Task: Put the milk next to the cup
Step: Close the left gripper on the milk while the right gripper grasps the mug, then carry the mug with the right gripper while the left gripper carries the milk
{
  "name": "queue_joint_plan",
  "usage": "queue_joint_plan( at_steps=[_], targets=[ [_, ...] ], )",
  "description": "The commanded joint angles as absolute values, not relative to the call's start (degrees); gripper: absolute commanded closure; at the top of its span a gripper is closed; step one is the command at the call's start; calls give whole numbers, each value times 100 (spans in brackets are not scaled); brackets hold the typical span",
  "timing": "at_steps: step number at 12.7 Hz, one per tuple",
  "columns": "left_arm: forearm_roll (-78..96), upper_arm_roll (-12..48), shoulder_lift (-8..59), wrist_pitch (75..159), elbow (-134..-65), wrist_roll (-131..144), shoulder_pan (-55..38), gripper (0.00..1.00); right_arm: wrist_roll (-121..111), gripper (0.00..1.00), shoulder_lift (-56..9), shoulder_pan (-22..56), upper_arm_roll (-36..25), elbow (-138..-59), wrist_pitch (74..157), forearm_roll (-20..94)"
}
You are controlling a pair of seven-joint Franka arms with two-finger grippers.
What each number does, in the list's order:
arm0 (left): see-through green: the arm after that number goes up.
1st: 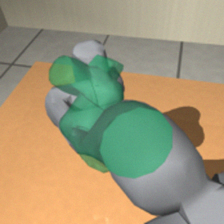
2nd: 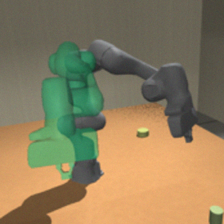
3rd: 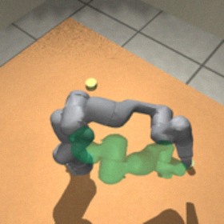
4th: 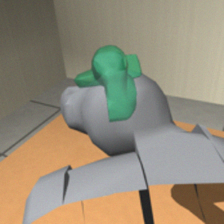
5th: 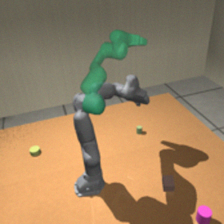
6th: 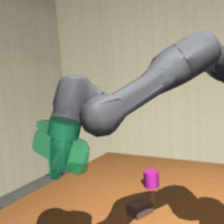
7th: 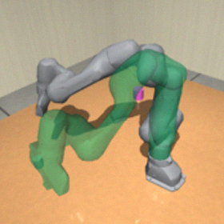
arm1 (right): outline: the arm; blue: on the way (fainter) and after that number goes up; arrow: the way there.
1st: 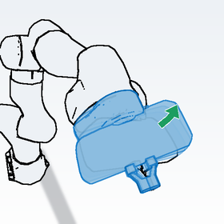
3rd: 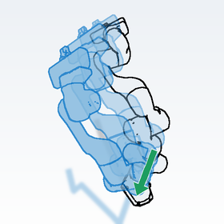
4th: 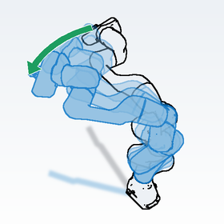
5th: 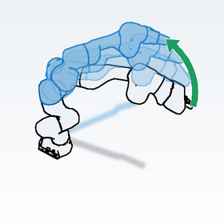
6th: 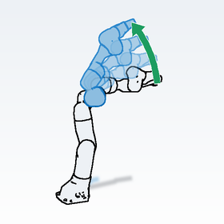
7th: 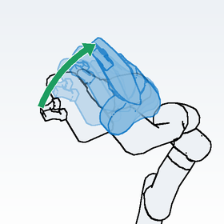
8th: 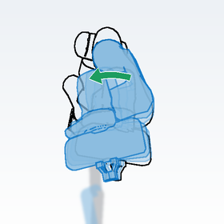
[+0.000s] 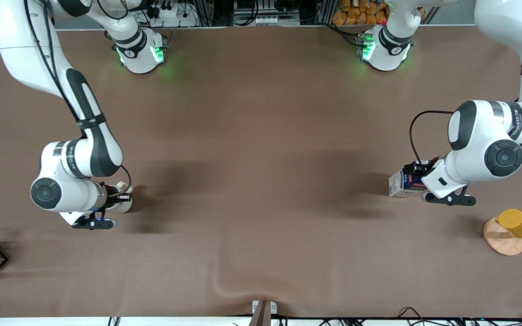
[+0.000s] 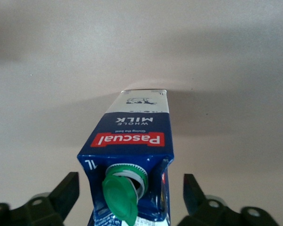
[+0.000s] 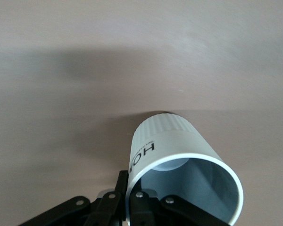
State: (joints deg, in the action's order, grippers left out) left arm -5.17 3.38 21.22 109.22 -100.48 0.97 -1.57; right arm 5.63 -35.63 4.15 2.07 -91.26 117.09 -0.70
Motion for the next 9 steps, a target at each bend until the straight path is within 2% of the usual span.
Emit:
queue_joint_plan(
  at_steps=[1,2,4,5,9],
  targets=[
    [-615,352,2136,10916,-10002,-9,-132,16,894,100,-3375,798,290,-8957,11575,113],
    [-615,352,2118,10907,-10002,-26,-141,23,1175,100,-3375,983,307,-8886,11575,193],
    [-615,334,2109,10881,-10011,-35,-123,46,1894,100,-3392,1282,325,-8781,11575,429],
    [-615,343,2075,10863,-10011,-44,-36,53,2455,100,-3384,1492,334,-8745,11575,657],
    [-580,378,2013,10723,-9863,-18,-79,68,4382,100,-3436,2222,325,-8570,11619,773]
  ],
)
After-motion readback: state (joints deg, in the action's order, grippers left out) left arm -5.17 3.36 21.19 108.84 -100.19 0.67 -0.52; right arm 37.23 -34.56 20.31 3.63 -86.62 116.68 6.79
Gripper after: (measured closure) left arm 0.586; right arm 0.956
